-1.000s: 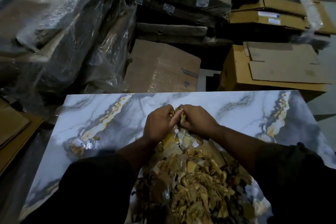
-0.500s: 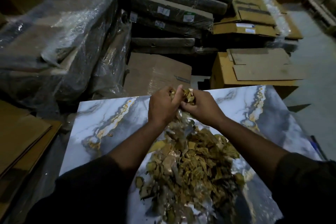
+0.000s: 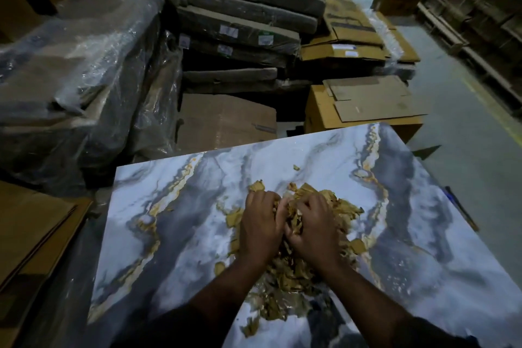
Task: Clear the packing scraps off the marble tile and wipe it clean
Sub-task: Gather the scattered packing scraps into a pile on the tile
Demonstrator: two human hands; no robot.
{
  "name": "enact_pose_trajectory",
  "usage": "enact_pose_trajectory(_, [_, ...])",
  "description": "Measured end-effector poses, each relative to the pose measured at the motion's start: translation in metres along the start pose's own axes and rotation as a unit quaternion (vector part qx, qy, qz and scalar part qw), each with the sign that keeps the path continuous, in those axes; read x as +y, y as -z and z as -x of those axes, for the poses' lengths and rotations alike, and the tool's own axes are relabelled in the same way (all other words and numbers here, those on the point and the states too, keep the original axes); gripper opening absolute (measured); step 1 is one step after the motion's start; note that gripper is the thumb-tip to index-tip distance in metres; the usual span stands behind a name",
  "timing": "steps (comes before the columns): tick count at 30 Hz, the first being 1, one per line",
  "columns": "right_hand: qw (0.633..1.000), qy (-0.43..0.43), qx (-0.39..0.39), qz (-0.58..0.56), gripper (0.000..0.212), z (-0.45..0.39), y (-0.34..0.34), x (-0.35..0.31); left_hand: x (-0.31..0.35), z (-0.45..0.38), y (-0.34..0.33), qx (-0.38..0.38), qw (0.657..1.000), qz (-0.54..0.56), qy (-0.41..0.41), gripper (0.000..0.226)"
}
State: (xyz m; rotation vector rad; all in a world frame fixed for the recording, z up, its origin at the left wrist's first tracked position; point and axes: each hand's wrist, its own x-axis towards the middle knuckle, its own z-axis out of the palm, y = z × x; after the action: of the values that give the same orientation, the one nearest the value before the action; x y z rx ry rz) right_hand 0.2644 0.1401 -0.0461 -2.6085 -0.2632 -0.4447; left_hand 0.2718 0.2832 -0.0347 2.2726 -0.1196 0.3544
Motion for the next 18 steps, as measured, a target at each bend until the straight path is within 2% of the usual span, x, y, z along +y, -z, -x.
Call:
enact_pose_trajectory(5, [1.000,0.013,-0.011,0.014,0.047,0.012,-0.019,0.005,-0.016,0.017,-0.009,-0.019,0.999,-0.017,0.028,0.041])
enact_pose_trajectory(12, [0.997,0.000,-0.075,0.033,0.050,0.011,-0.020,0.004,-0.027,0.019,-0.013,-0.064,0.996,-0.048,0.038,0.041])
enact_pose_trajectory(15, [0.995,0.001,-0.103,0.017,0.056,0.005,-0.012,0.003,-0.029,0.019,-0.011,-0.066,0.997,-0.016,0.046,0.037])
enact_pose_trajectory(18, [0.994,0.011,-0.106,-0.014,0.068,0.006,0.000,0.003,-0.031,0.019,-0.005,-0.037,0.997,0.042,0.054,0.031])
